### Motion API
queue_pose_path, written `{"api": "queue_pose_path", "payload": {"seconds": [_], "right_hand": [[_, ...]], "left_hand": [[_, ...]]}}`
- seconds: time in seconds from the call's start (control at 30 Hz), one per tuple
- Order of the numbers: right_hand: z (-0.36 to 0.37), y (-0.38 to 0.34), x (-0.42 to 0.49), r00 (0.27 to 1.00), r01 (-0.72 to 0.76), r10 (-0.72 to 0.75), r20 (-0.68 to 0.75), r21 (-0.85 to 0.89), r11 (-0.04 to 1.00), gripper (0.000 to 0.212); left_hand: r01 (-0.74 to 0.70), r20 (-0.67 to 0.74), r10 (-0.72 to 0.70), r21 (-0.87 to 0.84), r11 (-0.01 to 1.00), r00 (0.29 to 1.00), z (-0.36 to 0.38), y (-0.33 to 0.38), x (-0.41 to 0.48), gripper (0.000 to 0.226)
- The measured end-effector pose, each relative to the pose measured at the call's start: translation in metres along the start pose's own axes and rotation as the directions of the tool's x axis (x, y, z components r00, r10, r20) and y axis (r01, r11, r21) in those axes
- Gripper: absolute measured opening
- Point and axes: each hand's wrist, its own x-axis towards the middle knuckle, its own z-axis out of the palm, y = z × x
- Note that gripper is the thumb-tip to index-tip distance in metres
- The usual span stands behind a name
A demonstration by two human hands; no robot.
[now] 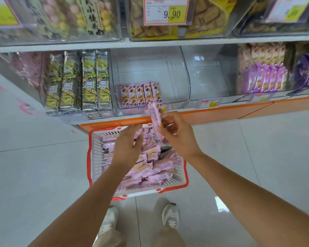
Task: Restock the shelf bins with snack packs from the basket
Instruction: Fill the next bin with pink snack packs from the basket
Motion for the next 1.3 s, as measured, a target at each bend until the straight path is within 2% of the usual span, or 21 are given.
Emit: {"api": "queue_pose_path", "payload": {"seconds": [0.07, 0.17, 0.3, 0.47, 0.6, 0.73, 0.83, 0.93, 1.1, 1.2, 1.3], "right_hand": [[-0.009, -0.003, 0.015, 0.999, -0.008, 0.006, -0.043, -0.039, 0.999, 0.025], [-0.018, -0.004, 0.036, 0.995, 0.025, -0.039, -0.095, -0.141, 0.990, 0.023], [-0.025, -0.008, 0.065, 0.981, 0.090, -0.141, -0.132, -0.334, 0.938, 0.017], [-0.028, -0.007, 0.109, 0.975, 0.081, -0.179, -0.134, -0.537, 0.840, 0.019], [-0.024, 0.000, 0.135, 0.979, 0.081, -0.190, -0.080, -0.701, 0.709, 0.018], [-0.017, 0.010, 0.153, 0.986, 0.052, -0.158, -0.045, -0.826, 0.561, 0.018], [-0.011, 0.015, 0.164, 0.995, 0.006, -0.090, -0.047, -0.856, 0.516, 0.019], [-0.003, 0.019, 0.167, 0.994, -0.064, -0.041, -0.102, -0.837, 0.544, 0.017], [0.004, 0.028, 0.171, 0.977, -0.201, 0.077, -0.197, -0.751, 0.629, 0.015], [0.005, 0.032, 0.174, 0.974, -0.226, 0.140, -0.177, -0.732, 0.643, 0.016], [0.006, 0.037, 0.176, 0.973, -0.210, 0.206, -0.104, -0.768, 0.605, 0.019]], "left_hand": [[-0.108, -0.042, 0.120, 0.219, 0.970, 0.992, -0.006, -0.004, 0.007, 0.040], [-0.148, -0.006, 0.166, 0.429, 0.891, 0.986, -0.014, 0.002, 0.013, 0.051], [-0.143, 0.023, 0.164, 0.618, 0.773, 0.986, -0.021, 0.014, 0.025, 0.062], [-0.152, 0.121, 0.092, 0.803, 0.577, 0.988, -0.026, 0.015, 0.056, 0.073], [-0.220, 0.193, 0.106, 0.849, 0.480, 0.976, -0.024, -0.002, 0.073, 0.079], [-0.252, 0.213, 0.135, 0.832, 0.495, 0.968, -0.024, -0.019, 0.080, 0.083], [-0.288, 0.198, 0.226, 0.818, 0.499, 0.954, -0.024, -0.029, 0.081, 0.084], [-0.318, 0.162, 0.334, 0.811, 0.490, 0.928, -0.024, -0.037, 0.085, 0.085], [-0.350, 0.163, 0.389, 0.805, 0.479, 0.907, -0.021, -0.045, 0.094, 0.092], [-0.354, 0.145, 0.419, 0.804, 0.478, 0.896, -0.020, -0.050, 0.095, 0.091], [-0.341, 0.146, 0.406, 0.818, 0.463, 0.902, -0.020, -0.050, 0.094, 0.090]]}}
